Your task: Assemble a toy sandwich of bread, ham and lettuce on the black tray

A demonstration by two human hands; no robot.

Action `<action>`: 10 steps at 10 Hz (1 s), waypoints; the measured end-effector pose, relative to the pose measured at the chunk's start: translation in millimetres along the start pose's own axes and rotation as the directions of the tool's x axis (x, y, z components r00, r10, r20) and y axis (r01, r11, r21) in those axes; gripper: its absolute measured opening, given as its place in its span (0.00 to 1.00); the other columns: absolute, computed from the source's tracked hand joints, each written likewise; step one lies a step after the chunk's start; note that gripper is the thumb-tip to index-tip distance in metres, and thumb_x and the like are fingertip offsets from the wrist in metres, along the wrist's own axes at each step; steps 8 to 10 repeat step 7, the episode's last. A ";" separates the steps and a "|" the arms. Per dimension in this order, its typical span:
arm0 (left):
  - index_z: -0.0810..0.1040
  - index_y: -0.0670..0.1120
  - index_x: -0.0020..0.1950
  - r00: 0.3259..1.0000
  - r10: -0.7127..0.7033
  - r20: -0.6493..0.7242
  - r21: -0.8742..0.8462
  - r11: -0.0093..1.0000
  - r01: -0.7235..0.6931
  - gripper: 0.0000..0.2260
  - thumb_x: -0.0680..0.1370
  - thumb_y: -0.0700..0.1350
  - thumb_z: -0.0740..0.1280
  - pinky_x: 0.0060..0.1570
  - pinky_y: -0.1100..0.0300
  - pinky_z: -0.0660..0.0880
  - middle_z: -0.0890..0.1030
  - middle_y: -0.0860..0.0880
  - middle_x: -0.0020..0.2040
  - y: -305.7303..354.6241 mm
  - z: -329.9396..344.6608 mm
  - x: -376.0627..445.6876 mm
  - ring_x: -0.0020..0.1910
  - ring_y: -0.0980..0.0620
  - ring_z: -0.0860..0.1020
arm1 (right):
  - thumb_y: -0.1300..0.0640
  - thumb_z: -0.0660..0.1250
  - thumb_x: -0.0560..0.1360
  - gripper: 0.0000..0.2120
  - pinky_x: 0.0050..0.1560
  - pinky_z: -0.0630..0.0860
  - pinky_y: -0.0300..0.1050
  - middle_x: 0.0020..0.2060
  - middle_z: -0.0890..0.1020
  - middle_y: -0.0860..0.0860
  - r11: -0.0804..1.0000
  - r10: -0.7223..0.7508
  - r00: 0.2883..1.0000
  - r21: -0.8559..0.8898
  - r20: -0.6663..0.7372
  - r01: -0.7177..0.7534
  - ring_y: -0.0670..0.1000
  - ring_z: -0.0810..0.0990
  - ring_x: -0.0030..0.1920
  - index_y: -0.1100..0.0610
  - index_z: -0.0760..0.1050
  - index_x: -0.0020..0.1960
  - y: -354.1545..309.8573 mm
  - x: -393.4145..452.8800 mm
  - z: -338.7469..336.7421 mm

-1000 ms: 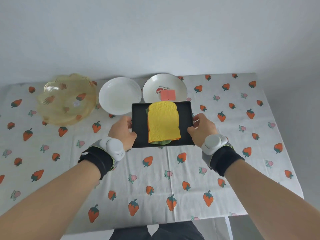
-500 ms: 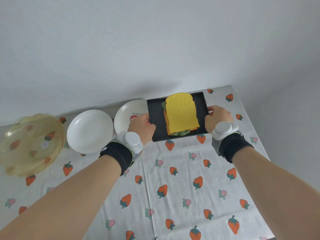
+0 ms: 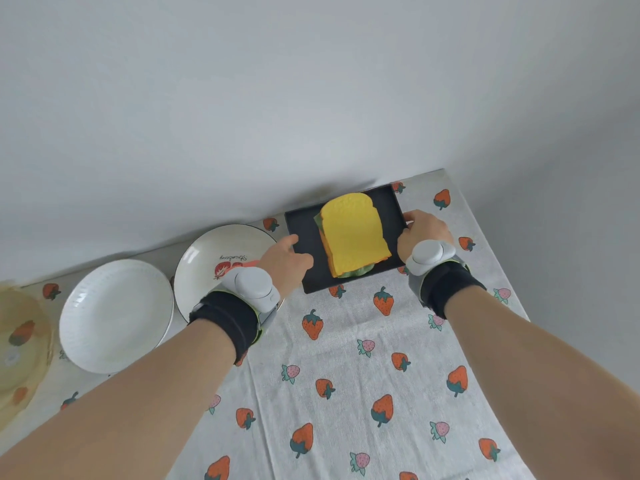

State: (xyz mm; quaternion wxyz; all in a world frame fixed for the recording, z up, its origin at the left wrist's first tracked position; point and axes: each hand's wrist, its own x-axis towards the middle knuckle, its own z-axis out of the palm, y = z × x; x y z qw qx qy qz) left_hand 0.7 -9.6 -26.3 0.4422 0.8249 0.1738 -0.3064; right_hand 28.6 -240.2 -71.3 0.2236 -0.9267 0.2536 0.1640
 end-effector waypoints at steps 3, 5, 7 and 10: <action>0.59 0.48 0.78 1.000 -0.012 -0.012 0.105 0.994 0.014 0.27 0.79 0.41 0.60 0.48 0.63 0.66 0.77 0.54 0.50 2.7 -0.7 3.2 0.51 0.51 0.75 | 0.61 0.61 0.75 0.21 0.53 0.79 0.50 0.59 0.82 0.54 0.999 0.031 0.999 -0.028 0.033 -0.031 0.59 0.78 0.60 0.50 0.73 0.68 0.1 13.4 17.7; 0.73 0.46 0.70 1.000 0.012 -0.026 0.057 0.998 -0.011 0.20 0.78 0.39 0.61 0.46 0.61 0.68 0.78 0.44 0.54 -4.0 -10.6 1.4 0.47 0.48 0.76 | 0.60 0.58 0.77 0.22 0.58 0.76 0.53 0.64 0.77 0.56 0.997 0.042 0.999 0.059 0.010 -0.042 0.59 0.74 0.64 0.52 0.69 0.70 -1.3 -5.6 17.7; 0.79 0.42 0.61 0.999 0.041 0.007 0.068 0.997 -0.041 0.13 0.79 0.40 0.61 0.44 0.57 0.76 0.78 0.47 0.48 -20.6 -27.4 -14.1 0.46 0.47 0.76 | 0.66 0.58 0.73 0.24 0.58 0.74 0.54 0.64 0.73 0.57 0.991 -0.061 0.996 0.116 -0.069 0.069 0.59 0.73 0.61 0.54 0.69 0.68 -10.8 -59.9 14.9; 0.79 0.42 0.61 0.999 0.041 0.007 0.068 0.997 -0.041 0.13 0.79 0.40 0.61 0.44 0.57 0.76 0.78 0.47 0.48 -20.6 -27.4 -14.1 0.46 0.47 0.76 | 0.66 0.58 0.73 0.24 0.58 0.74 0.54 0.64 0.73 0.57 0.991 -0.061 0.996 0.116 -0.069 0.069 0.59 0.73 0.61 0.54 0.69 0.68 -10.8 -59.9 14.9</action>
